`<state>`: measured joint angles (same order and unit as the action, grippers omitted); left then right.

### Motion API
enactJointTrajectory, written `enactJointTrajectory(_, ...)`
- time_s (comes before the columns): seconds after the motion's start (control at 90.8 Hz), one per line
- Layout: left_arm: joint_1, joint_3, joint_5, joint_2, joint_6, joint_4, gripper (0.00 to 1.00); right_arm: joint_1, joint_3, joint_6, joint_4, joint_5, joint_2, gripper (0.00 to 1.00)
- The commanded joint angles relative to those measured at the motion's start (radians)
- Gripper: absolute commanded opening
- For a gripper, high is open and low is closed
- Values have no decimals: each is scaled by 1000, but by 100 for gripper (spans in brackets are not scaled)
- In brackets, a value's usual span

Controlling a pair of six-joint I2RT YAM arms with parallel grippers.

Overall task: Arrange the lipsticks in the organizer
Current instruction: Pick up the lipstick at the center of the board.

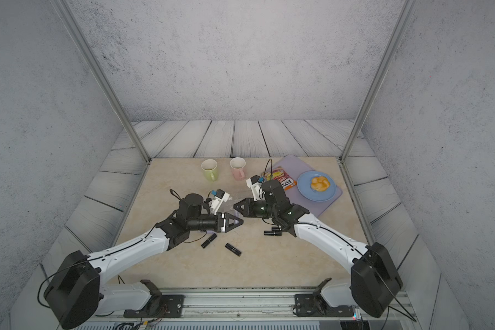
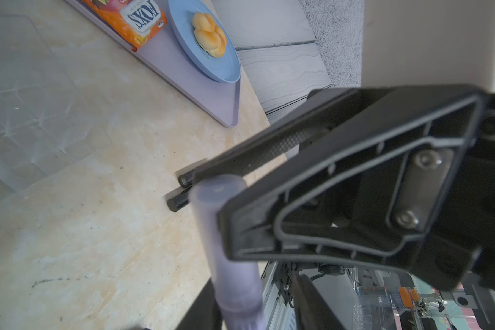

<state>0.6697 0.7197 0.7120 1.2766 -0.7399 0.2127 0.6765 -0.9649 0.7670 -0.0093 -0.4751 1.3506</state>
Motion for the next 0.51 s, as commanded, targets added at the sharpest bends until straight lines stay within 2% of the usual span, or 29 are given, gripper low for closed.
enactJointTrajectory(0.0,-4,4,15,-13,34,0,26,1,12,25,32,2,-12,15)
enactJointTrajectory(0.077,-4,19,-7,-22,78,-49,1,1,9,34,32,1,-10,17)
enactJointTrajectory(0.088,-4,20,-13,-23,86,-60,0,1,7,35,30,-1,-11,18)
enactJointTrajectory(0.132,-5,30,-40,-36,128,-105,0,1,-9,37,4,-11,-8,25)
enactJointTrajectory(0.209,-5,52,-108,-69,228,-199,0,-2,-63,24,-107,-36,-6,51)
enactJointTrajectory(0.275,-5,63,-181,-107,300,-261,0,-12,-105,1,-201,-62,-13,64)
enactJointTrajectory(0.385,-4,36,-258,-160,343,-244,0,-18,-159,-76,-339,-127,-22,68)
enactJointTrajectory(0.495,-3,28,-252,-158,351,-231,0,-16,-190,-118,-451,-148,-14,66)
